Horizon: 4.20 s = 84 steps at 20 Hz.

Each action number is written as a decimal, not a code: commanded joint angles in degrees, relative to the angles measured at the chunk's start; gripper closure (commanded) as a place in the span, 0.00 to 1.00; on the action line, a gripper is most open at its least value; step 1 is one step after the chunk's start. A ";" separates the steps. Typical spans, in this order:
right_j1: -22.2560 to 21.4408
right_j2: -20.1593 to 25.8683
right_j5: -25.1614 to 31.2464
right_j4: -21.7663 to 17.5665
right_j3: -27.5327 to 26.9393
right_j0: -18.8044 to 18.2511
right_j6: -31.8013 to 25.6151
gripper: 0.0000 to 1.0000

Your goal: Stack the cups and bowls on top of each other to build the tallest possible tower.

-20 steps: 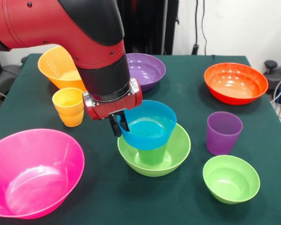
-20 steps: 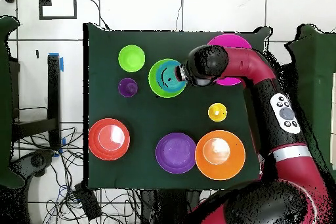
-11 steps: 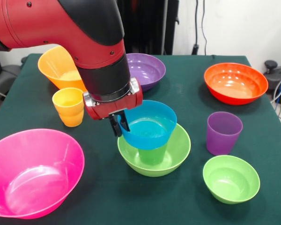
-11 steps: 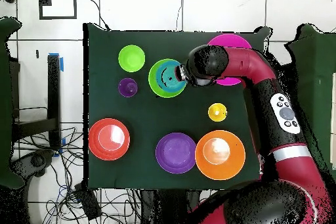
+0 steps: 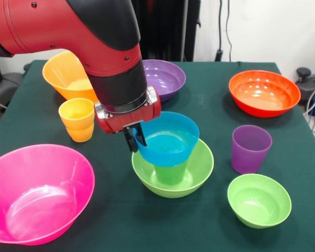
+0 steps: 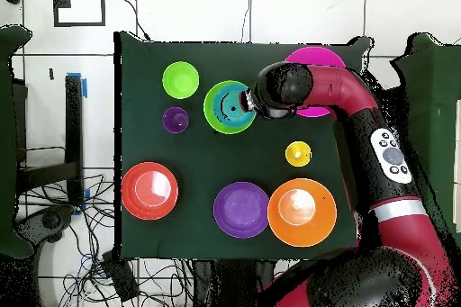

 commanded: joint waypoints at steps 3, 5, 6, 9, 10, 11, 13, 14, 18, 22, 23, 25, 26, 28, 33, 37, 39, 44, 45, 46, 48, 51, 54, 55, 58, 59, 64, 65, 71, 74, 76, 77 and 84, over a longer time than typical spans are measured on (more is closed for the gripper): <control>-1.31 -1.75 0.63 -1.23 4.33 1.70 -5.40 1.00; -1.40 -1.85 0.16 -1.42 4.66 1.81 -5.05 1.00; -1.40 -1.90 -0.16 -1.56 4.80 1.80 -4.96 1.00; -1.32 -1.95 -0.63 -1.79 5.18 1.72 -4.95 1.00; -1.39 -1.96 -0.76 -1.86 5.34 1.69 -4.95 1.00; -1.34 -1.99 -0.90 -2.02 5.28 1.67 -5.06 1.00; -1.16 -1.92 -1.10 -2.13 5.16 1.55 -5.31 1.00; -1.12 -1.97 -1.12 -2.25 4.99 1.55 -5.38 1.00; -0.45 -1.74 -1.33 -2.59 3.87 1.64 -6.21 1.00; -0.14 -1.61 -1.43 -2.71 3.11 1.71 -6.54 1.00; 0.01 -1.54 -1.50 -2.77 2.84 1.76 -6.69 1.00; 0.40 -1.23 -1.67 -2.74 2.11 1.93 -7.00 1.00; 0.42 -1.24 -1.41 -2.74 1.87 2.07 -7.05 1.00; 0.26 -1.17 -0.61 -2.65 1.29 2.42 -7.27 1.00; 0.28 -1.10 -0.87 -2.38 1.37 2.40 -6.94 1.00; 0.06 -0.97 -1.04 -2.11 1.65 2.33 -6.67 1.00; 0.06 -0.89 -0.92 -2.10 1.46 2.44 -6.79 1.00; -0.35 -0.60 0.97 -2.63 -0.60 3.18 -8.78 1.00; -0.41 -0.66 1.40 -2.74 -1.04 3.33 -9.04 1.00; -0.23 -0.65 1.31 -2.88 -1.28 3.46 -9.19 1.00; -0.07 -0.67 1.06 -2.90 -1.42 3.50 -9.22 1.00; -0.02 -0.62 0.99 -2.76 -1.62 3.67 -9.25 1.00; 0.01 -0.65 1.33 -2.67 -2.13 3.88 -9.49 1.00; -0.07 -0.65 1.46 -2.67 -2.22 3.85 -9.68 1.00; -0.08 -0.78 1.51 -2.70 -2.27 3.77 -9.92 1.00; 0.00 -0.89 1.20 -2.97 -2.18 3.70 -10.12 1.00; 0.04 -1.44 1.43 -3.99 -2.68 3.41 -11.46 1.00; 0.29 -1.40 1.55 -4.07 -3.01 3.36 -11.81 1.00; 0.39 -1.44 2.35 -4.07 -3.42 2.98 -12.55 1.00; 0.34 -1.88 2.66 -3.69 -2.68 2.86 -11.33 1.00; 0.17 -2.06 2.59 -3.74 -2.19 2.74 -11.15 1.00; 0.07 -2.14 2.32 -3.73 -1.71 2.52 -10.99 1.00; 0.36 -2.33 2.21 -4.13 -1.35 1.86 -11.83 1.00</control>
